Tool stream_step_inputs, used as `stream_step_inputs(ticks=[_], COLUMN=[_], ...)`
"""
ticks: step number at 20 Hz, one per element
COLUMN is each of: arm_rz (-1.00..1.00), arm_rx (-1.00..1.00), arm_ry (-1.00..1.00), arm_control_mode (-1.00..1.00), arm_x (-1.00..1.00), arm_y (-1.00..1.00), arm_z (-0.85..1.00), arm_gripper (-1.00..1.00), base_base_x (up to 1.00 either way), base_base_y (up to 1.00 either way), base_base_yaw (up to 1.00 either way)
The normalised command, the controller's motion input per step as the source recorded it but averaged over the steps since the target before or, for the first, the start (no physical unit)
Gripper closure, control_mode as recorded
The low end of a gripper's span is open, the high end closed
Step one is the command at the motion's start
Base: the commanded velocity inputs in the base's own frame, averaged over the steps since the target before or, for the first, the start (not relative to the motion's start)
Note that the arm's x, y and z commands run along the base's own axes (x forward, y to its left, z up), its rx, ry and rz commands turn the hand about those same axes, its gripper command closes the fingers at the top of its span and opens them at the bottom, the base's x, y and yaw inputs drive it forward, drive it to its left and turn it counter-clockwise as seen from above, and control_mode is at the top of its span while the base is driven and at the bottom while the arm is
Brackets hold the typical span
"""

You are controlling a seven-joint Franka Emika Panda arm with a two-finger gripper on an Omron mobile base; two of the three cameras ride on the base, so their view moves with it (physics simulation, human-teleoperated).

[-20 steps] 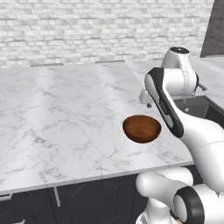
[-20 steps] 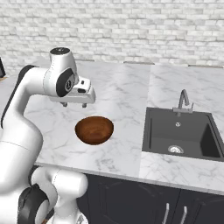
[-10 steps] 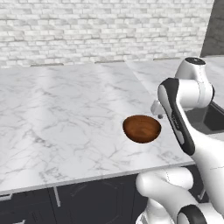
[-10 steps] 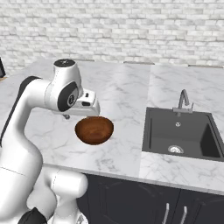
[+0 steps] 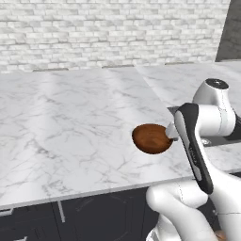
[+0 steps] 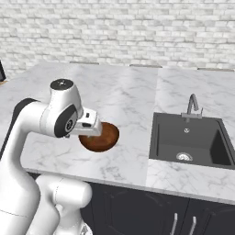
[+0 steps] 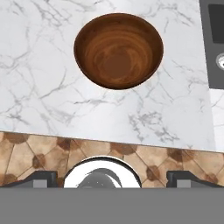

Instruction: Gather the eggs and milk located in the vicinity of the sink area and place them right next to the bowl.

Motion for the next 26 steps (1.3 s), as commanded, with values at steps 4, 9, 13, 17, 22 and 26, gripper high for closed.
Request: stream_step_inputs(ticks=[4,9,13,17,22,26], arm_rz=[0.00,0.00,0.00,0.00,0.00,0.00], arm_rx=[0.00,0.00,0.00,0.00,0.00,0.00], arm_ry=[0.00,0.00,0.00,0.00,0.00,0.00], arm_control_mode=[1.00,1.00,1.00,1.00,1.00,1.00], arm_x=[0.00,0.00,0.00,0.00,0.00,0.00], arm_y=[0.00,0.00,0.00,0.00,0.00,0.00], arm_z=[0.00,0.00,0.00,0.00,0.00,0.00], arm_gripper=[-1.00,-1.00,-1.00,-1.00,-1.00,-1.00], base_base_x=[0.00,-0.25,-0.49,-0.39,-0.07,-0.05], base_base_y=[0.00,-0.17,-0.22,-0.29,-0.85,-1.00], base_base_yaw=[0.00,0.00,0.00,0.00,-0.01,-0.03])
